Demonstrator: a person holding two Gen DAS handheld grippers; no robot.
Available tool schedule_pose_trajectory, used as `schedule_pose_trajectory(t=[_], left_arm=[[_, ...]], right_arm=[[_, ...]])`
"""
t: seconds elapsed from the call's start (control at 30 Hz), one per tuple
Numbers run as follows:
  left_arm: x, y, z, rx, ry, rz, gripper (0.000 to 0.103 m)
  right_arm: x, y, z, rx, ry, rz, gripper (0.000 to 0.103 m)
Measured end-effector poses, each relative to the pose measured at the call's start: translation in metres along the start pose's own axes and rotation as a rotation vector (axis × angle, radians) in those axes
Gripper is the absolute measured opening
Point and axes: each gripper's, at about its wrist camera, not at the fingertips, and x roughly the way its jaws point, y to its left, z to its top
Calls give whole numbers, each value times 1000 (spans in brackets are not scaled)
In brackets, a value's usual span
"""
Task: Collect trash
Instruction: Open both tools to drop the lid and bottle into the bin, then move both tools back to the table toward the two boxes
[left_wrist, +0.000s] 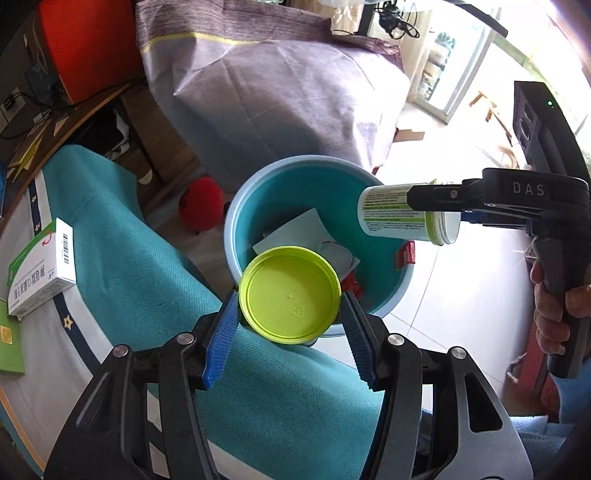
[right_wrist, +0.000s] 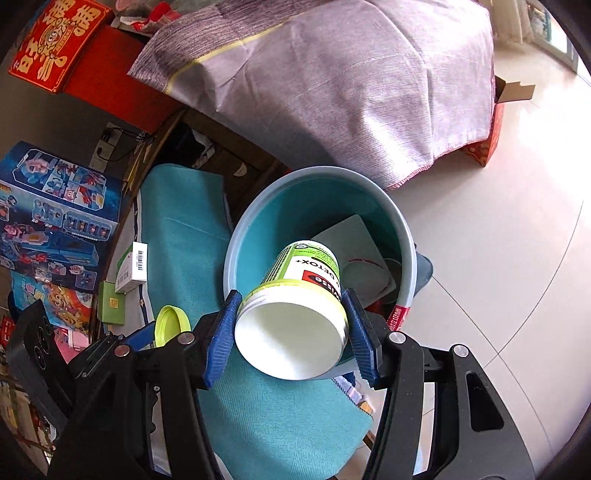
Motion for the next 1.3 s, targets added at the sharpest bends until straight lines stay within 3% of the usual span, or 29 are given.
schedule_pose_trajectory(t=[0.33, 0.53, 0.67, 0.73, 0.83, 0.97, 1.3], left_arm=[[31, -12, 11, 11, 56, -39, 58], [33, -5, 8, -4, 60, -13, 84], [24, 9, 6, -44, 37, -5, 91], [21, 15, 3, -62, 32, 0, 92], [19, 23, -1, -87, 36, 2, 92], [15, 31, -8, -110, 34, 0, 92], [-1, 51, -27, -151, 12, 2, 93]], right_arm=[[10, -8, 5, 14, 25, -16, 54], [18, -6, 4, 18, 45, -25, 54], [24, -2, 4, 12, 54, -35, 55], [25, 0, 4, 12, 61, -37, 56], [27, 5, 2, 16, 64, -37, 70], [30, 11, 0, 11, 69, -53, 75], [35, 39, -10, -42, 88, -90, 76]])
